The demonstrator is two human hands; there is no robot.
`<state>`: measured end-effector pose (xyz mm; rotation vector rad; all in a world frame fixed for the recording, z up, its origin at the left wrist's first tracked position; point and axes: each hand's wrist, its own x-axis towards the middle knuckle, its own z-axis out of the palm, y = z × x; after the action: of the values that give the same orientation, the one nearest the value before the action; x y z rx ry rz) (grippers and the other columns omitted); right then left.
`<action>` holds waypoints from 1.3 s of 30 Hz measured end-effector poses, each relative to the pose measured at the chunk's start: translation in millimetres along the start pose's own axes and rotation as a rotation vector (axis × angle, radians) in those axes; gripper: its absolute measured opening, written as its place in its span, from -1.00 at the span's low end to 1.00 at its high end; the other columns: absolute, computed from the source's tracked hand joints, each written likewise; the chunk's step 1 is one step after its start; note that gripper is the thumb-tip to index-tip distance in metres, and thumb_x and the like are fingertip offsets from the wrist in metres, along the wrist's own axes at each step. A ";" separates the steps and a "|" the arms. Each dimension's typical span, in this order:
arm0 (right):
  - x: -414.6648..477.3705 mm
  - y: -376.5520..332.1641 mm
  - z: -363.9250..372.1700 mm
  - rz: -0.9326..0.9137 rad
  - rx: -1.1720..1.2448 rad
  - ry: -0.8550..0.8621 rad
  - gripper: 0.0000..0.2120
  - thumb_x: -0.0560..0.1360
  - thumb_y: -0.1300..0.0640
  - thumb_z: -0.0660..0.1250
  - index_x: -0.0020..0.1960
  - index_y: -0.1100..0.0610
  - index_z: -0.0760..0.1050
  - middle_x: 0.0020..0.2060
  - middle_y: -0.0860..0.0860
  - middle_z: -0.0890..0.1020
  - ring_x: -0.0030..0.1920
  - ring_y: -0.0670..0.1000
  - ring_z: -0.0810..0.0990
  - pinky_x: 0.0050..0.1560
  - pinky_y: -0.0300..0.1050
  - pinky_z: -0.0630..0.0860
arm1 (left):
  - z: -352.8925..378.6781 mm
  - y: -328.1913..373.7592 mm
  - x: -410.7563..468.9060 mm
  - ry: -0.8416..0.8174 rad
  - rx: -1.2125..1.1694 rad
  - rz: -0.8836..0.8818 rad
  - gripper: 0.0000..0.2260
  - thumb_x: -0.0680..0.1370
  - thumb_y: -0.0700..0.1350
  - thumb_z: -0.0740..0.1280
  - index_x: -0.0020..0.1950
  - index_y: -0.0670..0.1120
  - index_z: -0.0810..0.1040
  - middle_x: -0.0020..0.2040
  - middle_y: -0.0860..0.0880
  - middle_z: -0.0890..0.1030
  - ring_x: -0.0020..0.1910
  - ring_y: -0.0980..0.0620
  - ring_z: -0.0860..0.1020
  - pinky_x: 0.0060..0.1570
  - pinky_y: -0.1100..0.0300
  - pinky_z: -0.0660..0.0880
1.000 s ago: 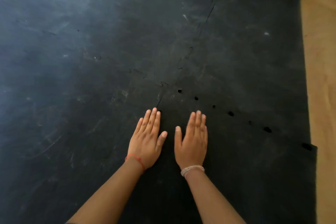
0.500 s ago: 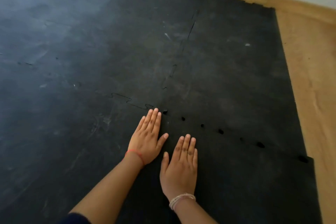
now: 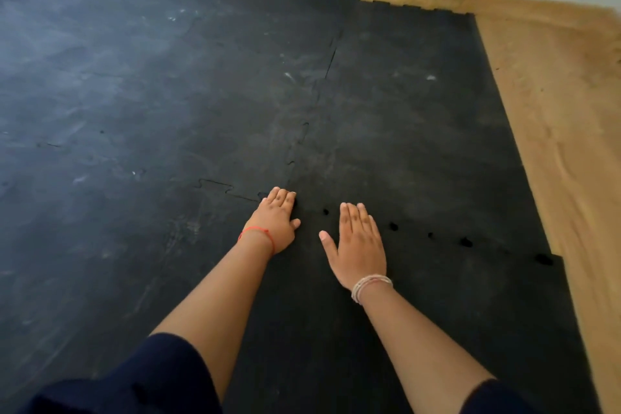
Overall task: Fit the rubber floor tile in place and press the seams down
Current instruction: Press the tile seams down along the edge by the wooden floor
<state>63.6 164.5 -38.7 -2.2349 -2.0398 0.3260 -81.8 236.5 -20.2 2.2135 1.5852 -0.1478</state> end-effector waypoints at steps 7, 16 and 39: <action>0.0 -0.5 2.3 -0.004 0.016 -0.011 -0.37 0.58 -0.16 -0.06 0.50 0.18 -0.09 0.51 0.08 0.05 0.50 0.06 -0.08 0.44 -0.05 -0.11 | -8.0 4.6 5.0 -0.046 0.031 -0.043 -0.44 0.57 -0.06 0.20 0.49 -0.15 0.04 0.51 -0.12 0.05 0.49 -0.08 -0.03 0.43 0.07 0.02; 13.6 -5.8 -33.5 0.010 -0.032 -0.182 -0.04 0.35 -0.26 0.36 0.49 0.20 -0.01 0.48 0.12 0.15 0.46 0.11 0.10 0.42 -0.05 0.09 | -10.3 6.9 -2.2 0.105 -0.014 -0.038 -0.49 0.53 -0.08 0.28 0.43 -0.15 0.20 0.43 -0.11 0.25 0.45 -0.06 0.10 0.40 0.09 0.15; -21.2 -13.1 24.6 0.029 -0.016 0.076 -0.21 0.49 -0.32 -0.22 0.45 0.28 0.04 0.46 0.21 0.11 0.47 0.14 0.05 0.44 0.08 0.00 | 42.6 -1.5 -23.5 0.211 -0.018 -0.032 -0.49 0.62 0.07 -0.11 0.48 -0.06 -0.24 0.51 0.02 -0.24 0.46 0.11 -0.28 0.41 0.17 -0.30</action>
<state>43.7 143.0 -57.9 -2.2516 -1.9809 0.2244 -84.9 199.6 -51.8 2.2529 1.7236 0.0940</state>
